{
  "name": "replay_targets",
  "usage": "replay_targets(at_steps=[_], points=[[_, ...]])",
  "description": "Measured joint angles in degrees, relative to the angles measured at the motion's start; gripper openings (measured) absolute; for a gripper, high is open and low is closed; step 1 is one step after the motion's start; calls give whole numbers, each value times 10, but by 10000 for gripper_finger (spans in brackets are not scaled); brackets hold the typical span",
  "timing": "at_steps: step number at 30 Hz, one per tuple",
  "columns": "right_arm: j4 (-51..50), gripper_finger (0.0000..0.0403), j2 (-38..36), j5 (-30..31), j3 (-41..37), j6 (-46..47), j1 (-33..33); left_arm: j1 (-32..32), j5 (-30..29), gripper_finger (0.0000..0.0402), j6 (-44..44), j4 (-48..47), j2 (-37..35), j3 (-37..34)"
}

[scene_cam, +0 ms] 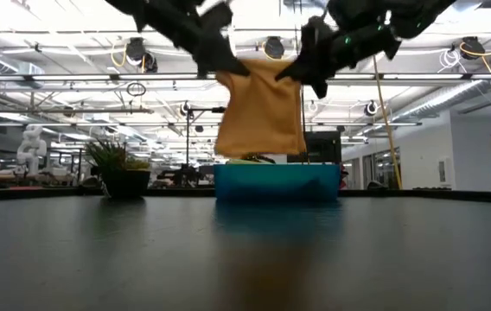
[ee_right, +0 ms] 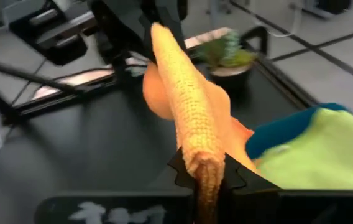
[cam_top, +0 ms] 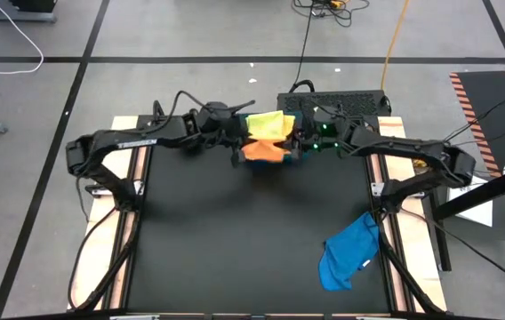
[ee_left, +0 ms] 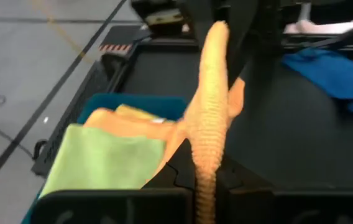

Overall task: Fold microfiber towels
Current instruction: Stack the orange microfiber cloth on top of the green microfiber cloth into the blue bin

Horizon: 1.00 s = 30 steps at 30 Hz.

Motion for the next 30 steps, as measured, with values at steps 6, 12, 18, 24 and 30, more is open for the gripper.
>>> replay_targets(at_steps=[6, 12, 18, 24, 30], points=[[-29, 2, -28, 0, -1, 27, 78, -69, -25, 5, -4, -32, -21, 0], [-44, 2, -21, 26, -11, 59, 123, -84, -39, 5, -24, -79, 5, 0], [-33, 2, -14, 80, -26, 60, 78, -44, -48, 8, -17, -44, 22, 0], [-17, 2, 2, 97, -39, 48, -2, 2, -61, 8, -6, -13, 40, 1], [-2, 2, 54, 105, -44, 32, -59, 38, -46, 11, 11, 60, 100, 1]])
